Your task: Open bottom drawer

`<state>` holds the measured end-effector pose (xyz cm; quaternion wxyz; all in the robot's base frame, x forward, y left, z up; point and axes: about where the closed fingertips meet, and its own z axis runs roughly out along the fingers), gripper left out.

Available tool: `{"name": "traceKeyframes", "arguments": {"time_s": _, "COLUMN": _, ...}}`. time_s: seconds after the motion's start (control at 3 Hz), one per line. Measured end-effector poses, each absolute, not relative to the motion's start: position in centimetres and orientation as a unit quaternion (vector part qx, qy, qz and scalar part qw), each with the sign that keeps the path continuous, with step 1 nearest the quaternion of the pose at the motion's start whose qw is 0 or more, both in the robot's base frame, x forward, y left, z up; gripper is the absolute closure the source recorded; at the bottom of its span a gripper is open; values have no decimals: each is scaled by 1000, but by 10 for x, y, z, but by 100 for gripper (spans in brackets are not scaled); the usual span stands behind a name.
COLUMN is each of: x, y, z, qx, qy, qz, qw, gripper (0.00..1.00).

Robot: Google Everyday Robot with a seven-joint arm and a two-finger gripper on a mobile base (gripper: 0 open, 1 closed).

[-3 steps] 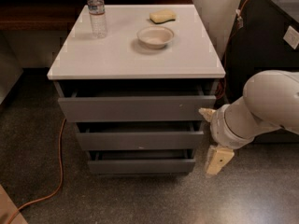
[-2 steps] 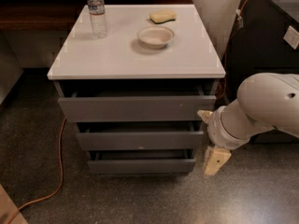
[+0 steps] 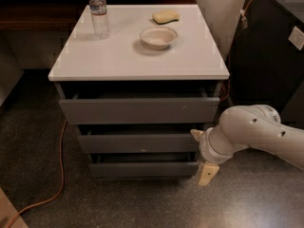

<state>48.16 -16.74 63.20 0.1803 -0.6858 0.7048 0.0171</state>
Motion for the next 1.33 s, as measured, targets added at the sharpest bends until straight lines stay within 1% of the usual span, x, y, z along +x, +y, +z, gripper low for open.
{"name": "traceKeyframes", "arguments": {"time_s": 0.67, "x": 508, "y": -152, "z": 551, "qx": -701, "qy": 681, "qz": 58, "qw": 203, "gripper": 0}}
{"name": "traceKeyframes", "arguments": {"time_s": 1.33, "x": 514, "y": -122, "z": 472, "qx": -722, "qy": 653, "qz": 98, "qw": 206, "gripper": 0}}
